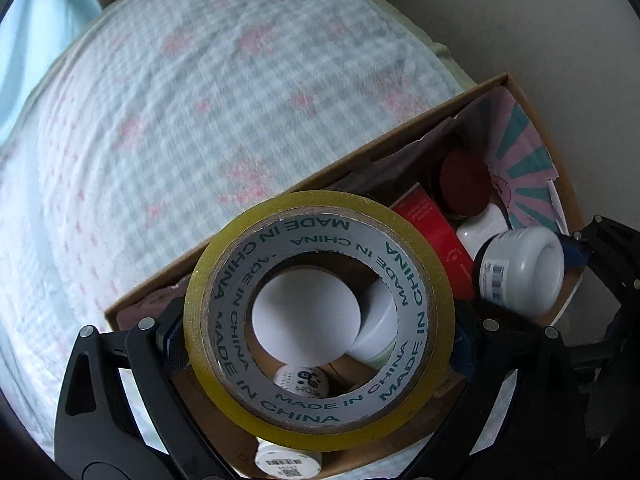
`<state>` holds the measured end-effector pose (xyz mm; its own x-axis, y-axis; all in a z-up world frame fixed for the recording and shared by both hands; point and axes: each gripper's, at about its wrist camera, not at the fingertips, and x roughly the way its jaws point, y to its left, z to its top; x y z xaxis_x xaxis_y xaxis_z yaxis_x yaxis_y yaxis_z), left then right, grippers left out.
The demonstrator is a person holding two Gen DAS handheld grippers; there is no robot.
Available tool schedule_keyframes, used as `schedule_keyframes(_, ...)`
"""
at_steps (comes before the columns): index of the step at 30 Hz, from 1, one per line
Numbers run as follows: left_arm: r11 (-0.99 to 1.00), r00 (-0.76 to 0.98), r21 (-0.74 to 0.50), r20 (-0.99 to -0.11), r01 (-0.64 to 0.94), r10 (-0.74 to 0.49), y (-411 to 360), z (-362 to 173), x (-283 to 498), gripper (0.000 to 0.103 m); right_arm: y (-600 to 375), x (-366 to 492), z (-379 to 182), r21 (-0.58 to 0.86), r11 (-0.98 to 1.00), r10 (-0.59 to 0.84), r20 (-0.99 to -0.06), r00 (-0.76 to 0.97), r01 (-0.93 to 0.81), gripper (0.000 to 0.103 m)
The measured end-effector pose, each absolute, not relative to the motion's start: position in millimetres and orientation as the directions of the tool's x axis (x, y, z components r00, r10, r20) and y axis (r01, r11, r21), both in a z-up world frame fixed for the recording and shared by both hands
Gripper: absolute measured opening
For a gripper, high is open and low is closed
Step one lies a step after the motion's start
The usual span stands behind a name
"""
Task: Organize rigid objects
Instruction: 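Carry the tape roll and small white jar over the cardboard box with both tools, then open both tools to drop the tape and jar into the box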
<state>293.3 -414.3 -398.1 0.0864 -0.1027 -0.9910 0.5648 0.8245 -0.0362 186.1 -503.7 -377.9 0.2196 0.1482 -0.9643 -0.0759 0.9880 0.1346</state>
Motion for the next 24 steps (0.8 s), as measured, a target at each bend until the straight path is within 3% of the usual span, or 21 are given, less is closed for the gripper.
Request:
schedule_keyframes(3, 0.816, 0.102, -0.024, -0.990, 0.578, -0.101, -415.5, -393.9, 293.9, 0.097, -499.6, 181.9, -378.6, 0.126, 0.989, 0.141, -0.964, 0.227, -0.079, 0.054)
schedule_keyframes(5, 0.815, 0.111, -0.017, -0.989, 0.579, -0.099, -415.3, -390.3, 291.9, 0.098, -496.3, 179.7, -377.4, 0.119, 0.990, 0.135, -0.962, 0.236, -0.081, 0.060)
schedule_keyframes(7, 0.817, 0.130, -0.011, -0.986, 0.576, -0.106, -416.4, -387.1, 290.7, 0.103, -494.1, 175.3, -369.8, 0.121, 0.989, 0.140, -0.952, 0.272, -0.087, 0.103)
schedule_keyframes(13, 0.823, 0.154, -0.014, -0.980, 0.568, -0.123, -408.0, -366.8, 284.4, 0.103, -492.6, 162.9, -360.2, 0.067, 0.995, 0.085, -0.948, 0.305, -0.069, 0.103)
schedule_keyframes(24, 0.851, 0.217, 0.007, -0.968, 0.525, -0.126, -372.6, -326.7, 268.0, 0.103, -494.2, 153.2, -345.6, 0.111, 0.993, 0.115, -0.946, 0.303, -0.032, 0.103)
